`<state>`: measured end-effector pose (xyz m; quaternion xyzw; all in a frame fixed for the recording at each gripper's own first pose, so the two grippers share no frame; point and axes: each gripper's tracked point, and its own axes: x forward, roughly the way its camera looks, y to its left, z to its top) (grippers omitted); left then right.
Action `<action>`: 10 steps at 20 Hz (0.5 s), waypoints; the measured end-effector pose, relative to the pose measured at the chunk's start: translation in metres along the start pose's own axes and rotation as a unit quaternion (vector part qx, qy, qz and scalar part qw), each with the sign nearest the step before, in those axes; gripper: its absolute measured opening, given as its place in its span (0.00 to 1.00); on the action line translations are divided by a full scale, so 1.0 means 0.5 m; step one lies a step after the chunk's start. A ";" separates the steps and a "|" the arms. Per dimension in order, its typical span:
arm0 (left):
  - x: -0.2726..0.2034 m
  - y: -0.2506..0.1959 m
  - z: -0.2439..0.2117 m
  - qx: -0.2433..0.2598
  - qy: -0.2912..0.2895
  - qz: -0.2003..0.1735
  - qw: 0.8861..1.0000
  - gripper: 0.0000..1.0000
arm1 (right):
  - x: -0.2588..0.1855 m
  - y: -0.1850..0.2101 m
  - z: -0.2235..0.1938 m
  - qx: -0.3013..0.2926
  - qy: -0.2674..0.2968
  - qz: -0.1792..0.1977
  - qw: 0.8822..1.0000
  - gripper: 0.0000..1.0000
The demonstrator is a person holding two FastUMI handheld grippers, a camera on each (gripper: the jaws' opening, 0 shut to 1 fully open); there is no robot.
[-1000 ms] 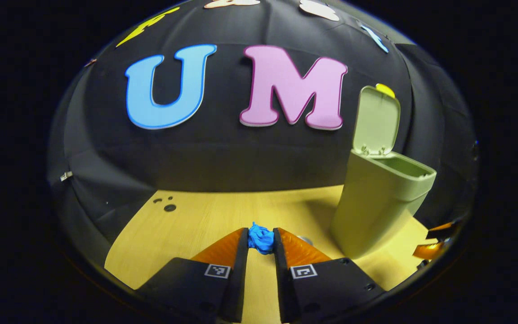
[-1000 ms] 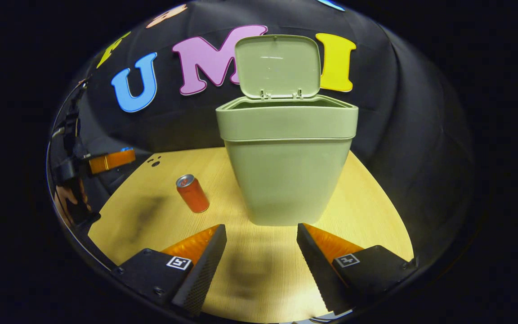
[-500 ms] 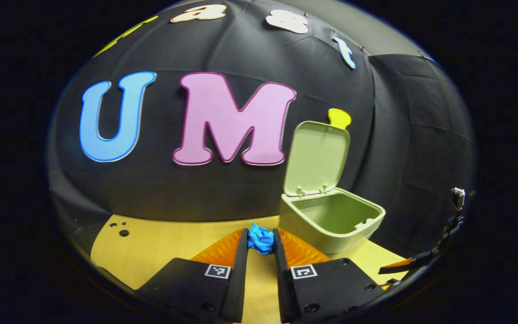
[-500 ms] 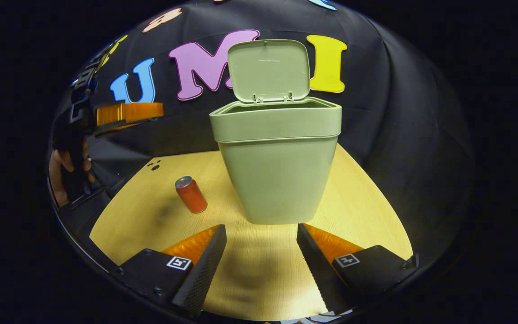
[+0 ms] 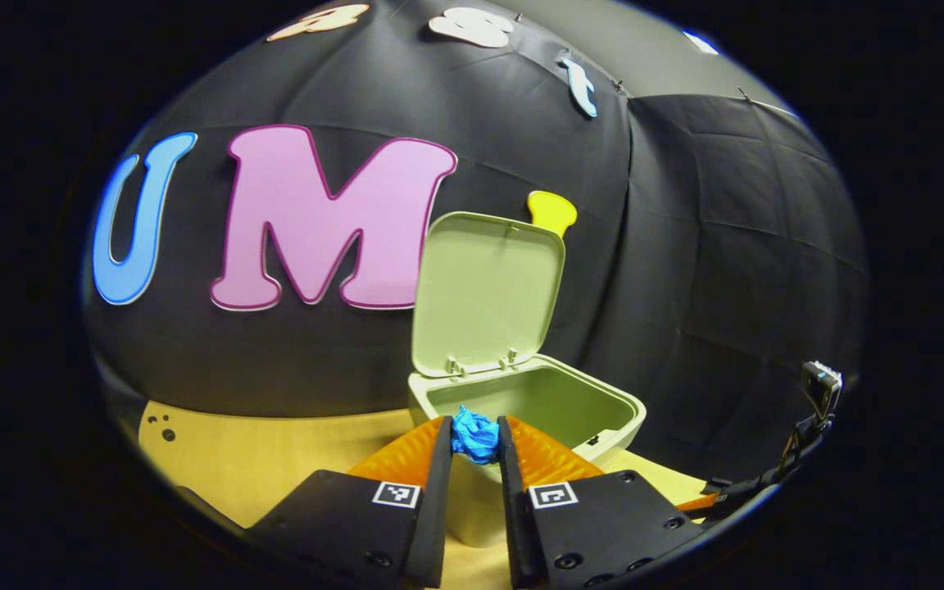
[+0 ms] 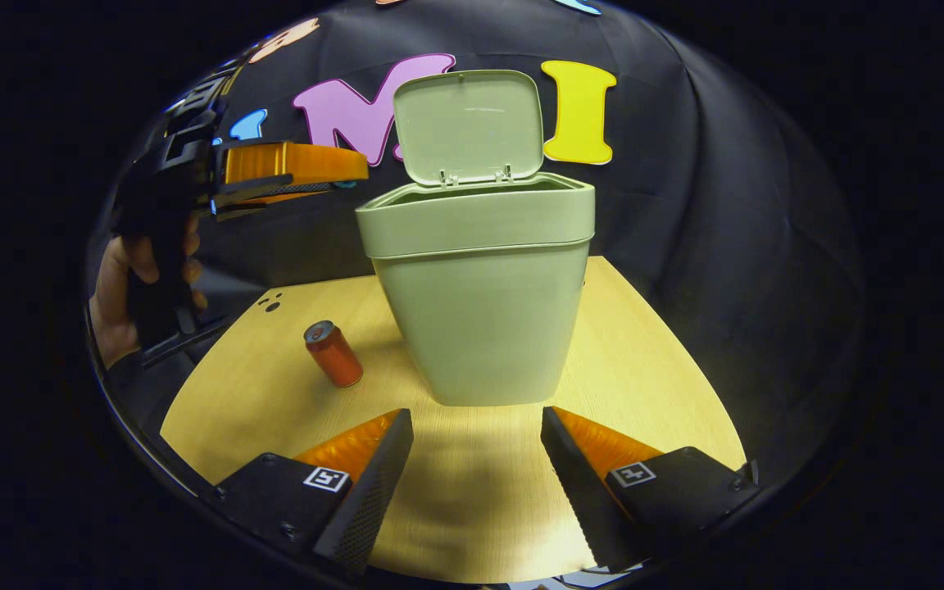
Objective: Press the lid of the desktop garbage bin to open it, pick up the crumpled paper on the desktop and throw it into the bin, then pick up the pop can on the desktop and drop it into the bin, and finally close the garbage bin lid.
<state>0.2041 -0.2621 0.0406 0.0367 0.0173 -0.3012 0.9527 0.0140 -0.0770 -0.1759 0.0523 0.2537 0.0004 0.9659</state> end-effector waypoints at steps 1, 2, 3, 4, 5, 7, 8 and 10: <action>0.013 -0.010 -0.004 0.000 0.004 -0.006 1.000 0.34 | 0.004 -0.002 -0.003 0.002 0.003 0.000 1.000 0.99; 0.025 -0.019 -0.007 0.003 0.008 -0.012 1.000 0.34 | 0.007 -0.005 -0.006 0.004 0.006 0.000 1.000 0.99; 0.037 -0.029 -0.012 0.006 0.012 -0.018 1.000 0.34 | 0.009 -0.007 -0.009 0.006 0.009 0.000 1.000 0.99; 0.047 -0.038 -0.015 0.009 0.016 -0.024 1.000 0.34 | 0.011 -0.012 -0.011 0.007 0.011 0.000 1.000 0.99; 0.055 -0.046 -0.017 0.012 0.019 -0.029 0.999 0.34 | 0.013 -0.016 -0.013 0.009 0.014 -0.002 1.000 0.99; 0.067 -0.054 -0.022 0.017 0.024 -0.035 0.999 0.34 | 0.019 -0.025 -0.023 0.013 0.023 -0.006 1.000 0.99; 0.078 -0.057 -0.025 0.020 0.027 -0.035 0.999 0.34 | 0.019 -0.030 -0.029 0.012 0.028 -0.010 0.999 0.99; 0.095 -0.061 -0.033 0.019 0.031 -0.038 0.999 0.35 | 0.020 -0.038 -0.031 0.014 0.031 -0.014 0.999 0.99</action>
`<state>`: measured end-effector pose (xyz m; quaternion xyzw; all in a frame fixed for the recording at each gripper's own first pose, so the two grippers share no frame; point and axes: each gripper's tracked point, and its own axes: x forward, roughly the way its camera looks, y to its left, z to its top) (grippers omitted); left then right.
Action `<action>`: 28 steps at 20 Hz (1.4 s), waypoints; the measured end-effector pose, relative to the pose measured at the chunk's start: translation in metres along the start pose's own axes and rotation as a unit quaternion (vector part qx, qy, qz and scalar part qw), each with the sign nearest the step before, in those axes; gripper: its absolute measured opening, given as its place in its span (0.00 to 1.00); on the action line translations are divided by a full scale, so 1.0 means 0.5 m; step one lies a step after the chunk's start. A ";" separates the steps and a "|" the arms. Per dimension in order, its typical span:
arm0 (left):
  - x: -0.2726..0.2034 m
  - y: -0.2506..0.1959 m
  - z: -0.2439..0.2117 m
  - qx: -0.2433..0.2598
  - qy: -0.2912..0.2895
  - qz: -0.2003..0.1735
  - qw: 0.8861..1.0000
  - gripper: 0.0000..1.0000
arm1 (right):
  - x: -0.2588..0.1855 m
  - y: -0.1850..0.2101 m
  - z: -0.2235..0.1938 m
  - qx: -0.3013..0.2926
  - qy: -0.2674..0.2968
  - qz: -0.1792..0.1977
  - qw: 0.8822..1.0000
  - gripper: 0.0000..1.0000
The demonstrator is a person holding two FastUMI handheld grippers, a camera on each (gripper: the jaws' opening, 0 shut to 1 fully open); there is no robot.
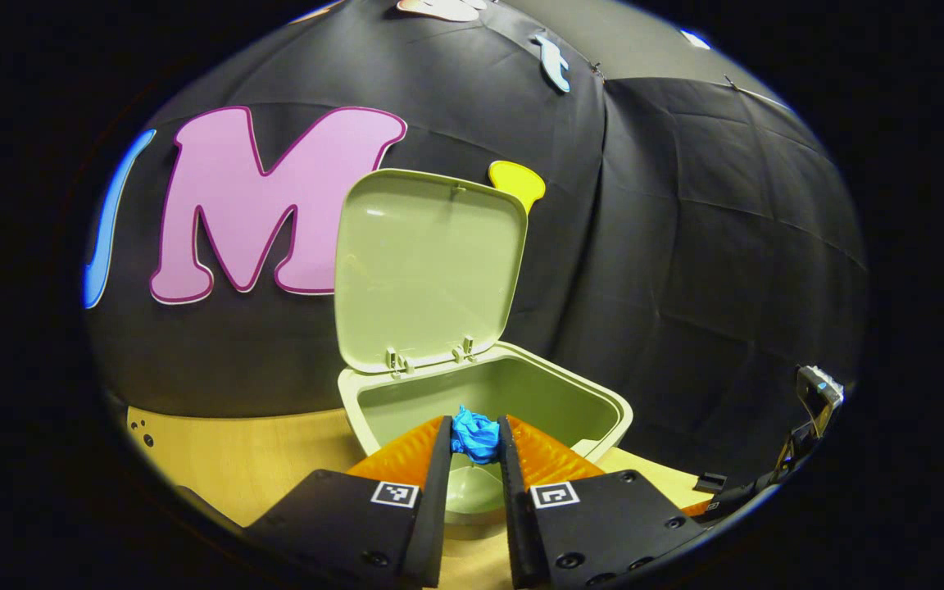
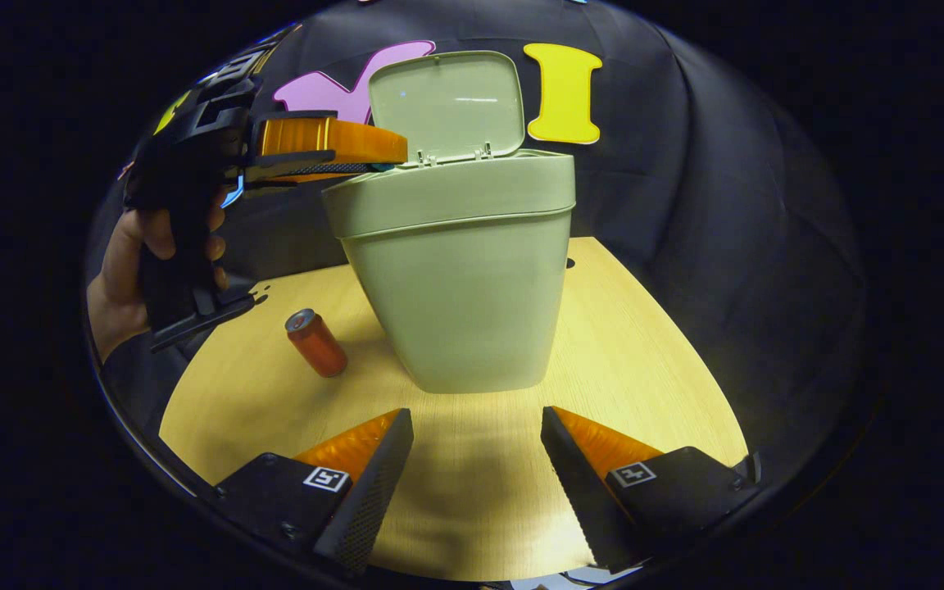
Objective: Press the lid of the desktop garbage bin to open it, pick up the crumpled paper on the desktop and throw it into the bin, then pick up the pop can on the desktop and drop it into the bin, and finally close the garbage bin lid.
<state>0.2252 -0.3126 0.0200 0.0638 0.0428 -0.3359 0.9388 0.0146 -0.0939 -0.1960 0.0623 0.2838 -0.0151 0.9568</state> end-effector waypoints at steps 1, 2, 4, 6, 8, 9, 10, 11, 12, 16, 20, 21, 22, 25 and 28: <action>0.004 0.002 -0.002 -0.001 0.001 0.002 1.000 0.37 | 0.002 -0.004 0.002 0.002 0.001 -0.001 1.000 0.99; 0.008 0.000 -0.006 -0.003 0.004 0.000 1.000 0.38 | 0.002 -0.006 0.000 0.005 0.002 -0.003 1.000 0.99; 0.015 -0.003 -0.008 0.003 0.005 -0.002 1.000 0.48 | 0.005 -0.008 -0.003 0.007 0.006 -0.003 1.000 0.99; 0.016 -0.006 -0.001 0.012 -0.004 -0.003 1.000 0.56 | 0.007 -0.010 -0.011 0.005 0.013 -0.005 1.000 0.99; 0.014 -0.009 -0.003 0.015 -0.005 -0.004 1.000 0.78 | 0.006 -0.009 -0.017 0.004 0.019 -0.005 1.000 0.99; 0.017 -0.007 0.001 0.015 -0.008 -0.002 1.000 0.90 | 0.006 -0.008 -0.016 0.004 0.018 -0.004 1.000 0.99; 0.014 -0.006 0.005 0.014 -0.012 0.000 1.000 0.92 | 0.004 -0.007 -0.015 0.004 0.017 -0.004 1.000 0.99; 0.008 -0.003 0.008 0.013 -0.015 0.005 1.000 0.95 | 0.003 -0.006 -0.013 0.003 0.016 -0.004 1.000 0.99; 0.002 0.002 0.010 0.011 -0.019 0.009 1.000 0.96 | 0.003 -0.004 -0.012 0.003 0.015 -0.004 1.000 0.99; -0.039 0.032 0.018 0.007 -0.032 0.030 0.999 0.96 | -0.001 0.005 -0.018 -0.001 0.021 0.002 1.000 0.99; -0.094 0.084 0.011 -0.003 -0.039 0.062 0.997 0.96 | -0.001 0.034 -0.024 -0.012 0.023 0.010 1.000 0.99; -0.109 0.097 0.003 -0.010 -0.038 0.067 0.997 0.96 | -0.002 0.038 -0.024 -0.015 0.024 0.013 1.000 0.99; -0.125 0.112 -0.002 -0.020 -0.037 0.075 0.996 0.96 | -0.002 0.046 -0.024 -0.018 0.024 0.017 0.999 0.99; -0.181 0.178 -0.032 -0.036 -0.031 0.114 0.992 0.96 | 0.002 0.064 -0.030 -0.031 0.027 0.025 0.999 0.99; -0.239 0.234 -0.073 -0.042 -0.016 0.151 0.987 0.96 | 0.012 0.083 -0.033 -0.041 0.030 0.034 0.998 0.99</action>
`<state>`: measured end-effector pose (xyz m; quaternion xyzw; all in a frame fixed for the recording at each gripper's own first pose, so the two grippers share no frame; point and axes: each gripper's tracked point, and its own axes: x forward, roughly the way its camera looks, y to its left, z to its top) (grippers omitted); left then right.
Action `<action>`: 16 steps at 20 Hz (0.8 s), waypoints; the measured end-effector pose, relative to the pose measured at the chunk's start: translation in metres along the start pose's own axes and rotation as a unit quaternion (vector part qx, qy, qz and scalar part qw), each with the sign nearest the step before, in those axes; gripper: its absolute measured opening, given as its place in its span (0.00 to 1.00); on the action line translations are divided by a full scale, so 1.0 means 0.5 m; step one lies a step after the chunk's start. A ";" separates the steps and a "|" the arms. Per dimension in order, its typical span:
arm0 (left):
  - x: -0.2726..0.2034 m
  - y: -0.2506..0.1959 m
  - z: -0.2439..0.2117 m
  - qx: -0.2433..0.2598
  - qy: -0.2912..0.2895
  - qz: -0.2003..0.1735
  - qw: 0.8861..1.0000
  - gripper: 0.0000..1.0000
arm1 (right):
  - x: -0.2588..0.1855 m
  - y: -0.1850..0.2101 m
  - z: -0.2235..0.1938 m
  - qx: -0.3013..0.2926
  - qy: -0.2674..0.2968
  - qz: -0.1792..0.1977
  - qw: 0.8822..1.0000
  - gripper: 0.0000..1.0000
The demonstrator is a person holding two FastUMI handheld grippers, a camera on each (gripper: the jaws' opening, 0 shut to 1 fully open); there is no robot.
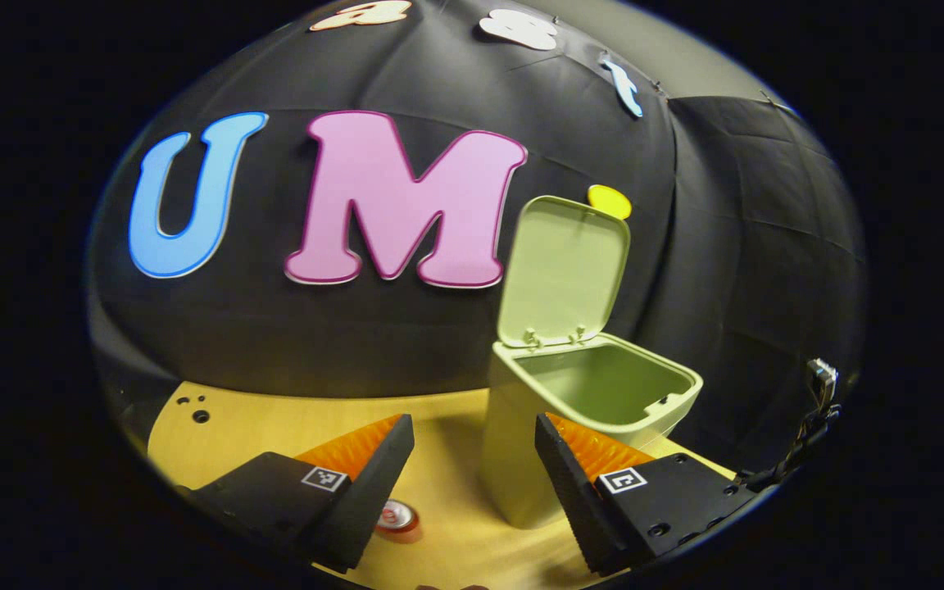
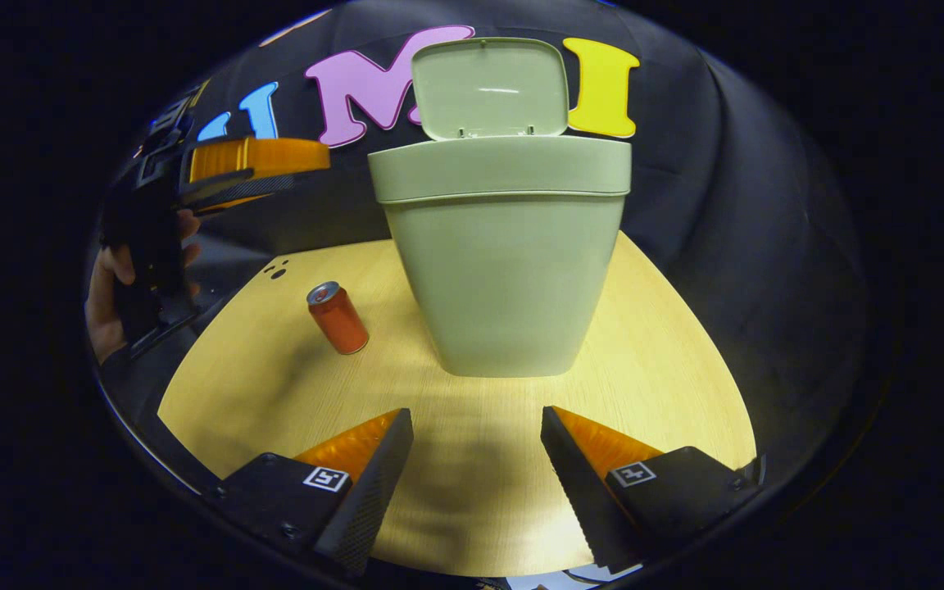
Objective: Press the lid of the desktop garbage bin to open it, pick up the crumpled paper on the desktop and throw it into the bin, then pick up the pop can on the desktop and drop it into the bin, and finally close the garbage bin lid.
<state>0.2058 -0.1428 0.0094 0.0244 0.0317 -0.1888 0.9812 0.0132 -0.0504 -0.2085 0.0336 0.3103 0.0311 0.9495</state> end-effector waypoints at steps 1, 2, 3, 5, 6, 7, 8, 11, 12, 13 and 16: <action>-0.016 0.021 -0.014 -0.003 0.006 0.011 1.000 0.96 | 0.005 0.010 -0.001 -0.004 0.001 0.006 1.000 0.99; -0.032 0.040 -0.024 -0.005 0.010 0.021 1.000 0.96 | 0.010 0.021 -0.001 -0.008 0.001 0.011 1.000 0.99; -0.052 0.060 -0.034 -0.007 0.013 0.032 0.999 0.96 | 0.019 0.032 0.003 -0.014 0.000 0.017 1.000 0.99; -0.084 0.091 -0.057 -0.010 0.020 0.054 0.998 0.96 | 0.037 0.064 0.012 -0.027 -0.005 0.031 0.999 0.99; -0.102 0.107 -0.068 -0.013 0.024 0.064 0.998 0.96 | 0.048 0.084 0.019 -0.036 -0.009 0.041 0.998 0.99; -0.121 0.120 -0.079 -0.017 0.030 0.074 0.997 0.96 | 0.062 0.104 0.024 -0.046 -0.013 0.053 0.997 0.99; -0.142 0.136 -0.085 -0.020 0.033 0.085 0.996 0.96 | 0.073 0.123 0.028 -0.052 -0.014 0.062 0.997 0.99; -0.192 0.177 -0.103 -0.030 0.038 0.114 0.992 0.96 | 0.107 0.181 0.044 -0.060 -0.015 0.090 0.994 0.99; -0.208 0.191 -0.109 -0.033 0.040 0.125 0.991 0.96 | 0.117 0.198 0.048 -0.065 -0.015 0.097 0.993 0.99; -0.227 0.204 -0.117 -0.037 0.041 0.137 0.989 0.96 | 0.126 0.215 0.052 -0.073 -0.015 0.104 0.992 0.99; -0.280 0.244 -0.148 -0.048 0.051 0.167 0.983 0.96 | 0.166 0.262 0.066 -0.097 -0.014 0.123 0.987 0.99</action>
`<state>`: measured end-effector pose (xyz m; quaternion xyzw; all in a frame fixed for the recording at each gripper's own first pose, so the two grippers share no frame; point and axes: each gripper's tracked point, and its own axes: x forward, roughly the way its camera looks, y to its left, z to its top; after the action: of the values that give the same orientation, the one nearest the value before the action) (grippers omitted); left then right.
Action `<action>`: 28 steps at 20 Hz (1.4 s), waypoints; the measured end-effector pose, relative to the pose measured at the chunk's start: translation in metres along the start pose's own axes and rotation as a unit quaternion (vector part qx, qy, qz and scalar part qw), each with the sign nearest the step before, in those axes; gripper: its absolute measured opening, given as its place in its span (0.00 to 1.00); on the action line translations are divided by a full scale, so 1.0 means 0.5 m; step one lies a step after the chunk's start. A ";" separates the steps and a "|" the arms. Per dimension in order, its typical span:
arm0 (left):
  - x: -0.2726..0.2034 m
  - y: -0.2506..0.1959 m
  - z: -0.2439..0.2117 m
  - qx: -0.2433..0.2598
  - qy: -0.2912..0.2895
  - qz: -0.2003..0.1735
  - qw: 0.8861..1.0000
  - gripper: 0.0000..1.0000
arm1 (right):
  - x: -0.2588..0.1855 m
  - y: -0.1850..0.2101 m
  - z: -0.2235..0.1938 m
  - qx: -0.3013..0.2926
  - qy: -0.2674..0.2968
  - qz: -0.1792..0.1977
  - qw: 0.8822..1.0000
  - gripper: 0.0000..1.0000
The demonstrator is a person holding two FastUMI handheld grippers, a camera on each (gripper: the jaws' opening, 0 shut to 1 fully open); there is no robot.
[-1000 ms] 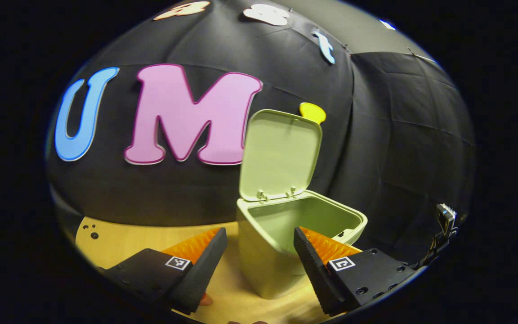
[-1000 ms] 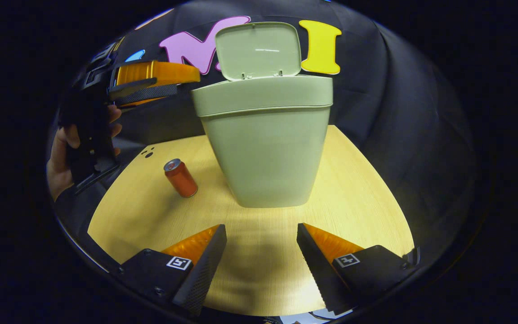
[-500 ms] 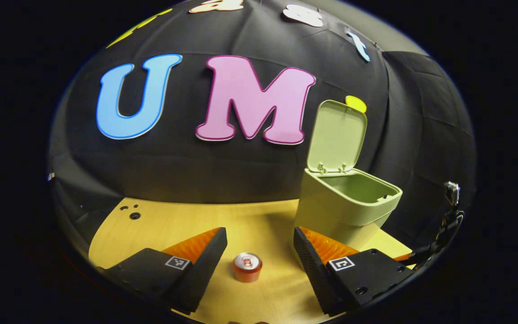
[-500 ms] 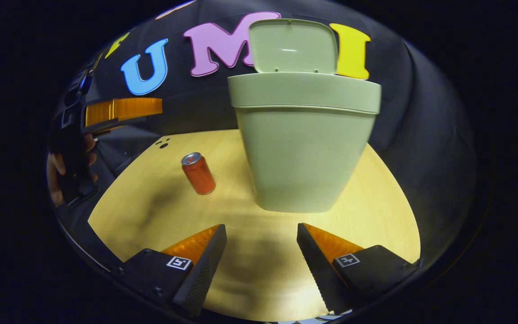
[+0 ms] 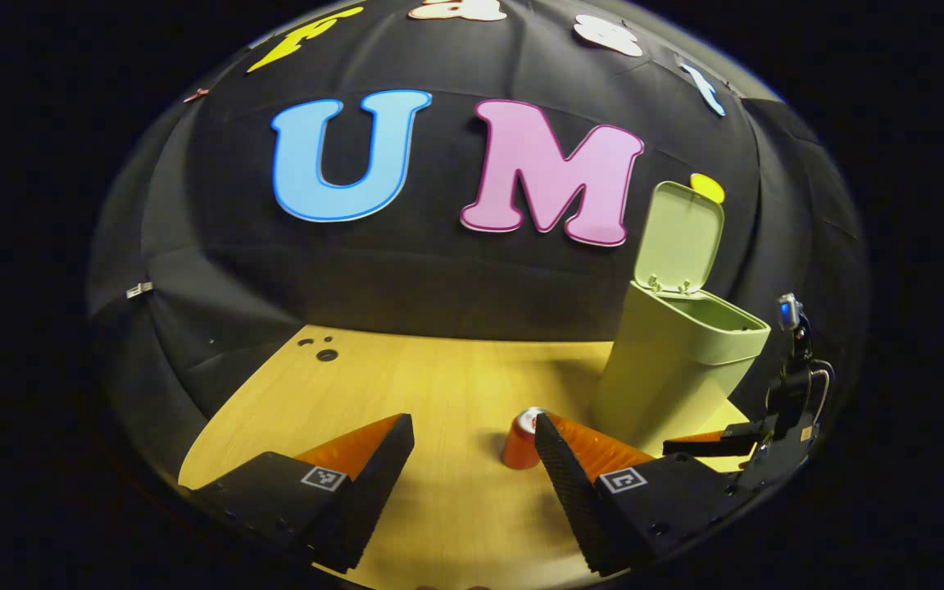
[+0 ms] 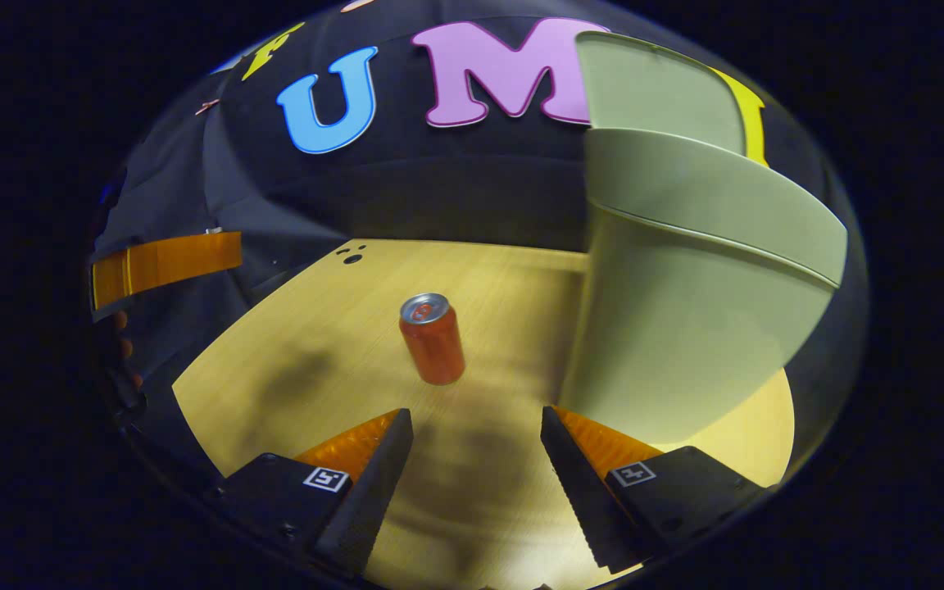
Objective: Press the lid of the desktop garbage bin to open it, pick up the crumpled paper on the desktop and throw it into the bin, then pick up the pop can on the desktop and drop it into the bin, and finally close the garbage bin lid.
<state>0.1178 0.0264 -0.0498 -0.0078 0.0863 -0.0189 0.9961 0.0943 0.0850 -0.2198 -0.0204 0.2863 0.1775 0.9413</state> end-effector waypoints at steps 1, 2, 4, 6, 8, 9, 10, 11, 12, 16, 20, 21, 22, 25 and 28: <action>-0.014 0.020 -0.012 -0.004 0.005 0.011 1.000 0.96 | 0.012 0.011 0.006 -0.005 -0.001 0.005 1.000 0.99; -0.026 0.040 -0.022 -0.009 0.010 0.023 1.000 0.96 | 0.028 0.019 0.010 -0.010 0.000 0.010 1.000 0.99; -0.047 0.077 -0.045 -0.018 0.020 0.046 0.999 0.96 | 0.059 0.031 0.015 -0.019 0.004 0.018 1.000 0.99; -0.063 0.108 -0.064 -0.027 0.028 0.069 0.997 0.96 | 0.088 0.042 0.018 -0.024 0.007 0.025 0.999 0.99; -0.080 0.131 -0.080 -0.035 0.036 0.088 0.995 0.96 | 0.112 0.053 0.019 -0.030 0.009 0.032 0.999 0.99; -0.085 0.139 -0.086 -0.039 0.037 0.097 0.994 0.96 | 0.126 0.054 0.020 -0.034 0.010 0.034 0.999 0.99; -0.090 0.148 -0.090 -0.044 0.037 0.104 0.993 0.96 | 0.137 0.059 0.019 -0.037 0.013 0.037 0.999 0.99; -0.097 0.156 -0.099 -0.051 0.040 0.112 0.992 0.96 | 0.151 0.064 0.019 -0.037 0.015 0.039 0.998 0.99; -0.104 0.163 -0.107 -0.057 0.044 0.119 0.990 0.96 | 0.162 0.067 0.019 -0.035 0.017 0.042 0.998 0.99; -0.118 0.177 -0.145 -0.071 0.060 0.141 0.986 0.96 | 0.220 0.070 0.020 -0.039 0.021 0.039 0.998 0.99; -0.121 0.172 -0.173 -0.073 0.074 0.149 0.983 0.96 | 0.272 0.070 0.026 -0.051 0.022 0.036 0.998 0.99; -0.117 0.171 -0.182 -0.073 0.079 0.150 0.983 0.96 | 0.281 0.070 0.027 -0.051 0.022 0.035 0.998 0.99; -0.115 0.169 -0.185 -0.074 0.082 0.151 0.982 0.96 | 0.289 0.070 0.029 -0.051 0.021 0.035 0.998 0.99; -0.108 0.165 -0.185 -0.076 0.083 0.150 0.982 0.96 | 0.307 0.068 0.036 -0.053 0.019 0.032 0.998 0.99; -0.099 0.158 -0.174 -0.076 0.080 0.146 0.983 0.96 | 0.313 0.072 0.036 -0.053 0.019 0.036 0.998 0.92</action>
<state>0.0570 0.1063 -0.1287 -0.0695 0.1672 0.1331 0.9744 0.2123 0.1719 -0.2878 -0.0632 0.2952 0.2254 0.9263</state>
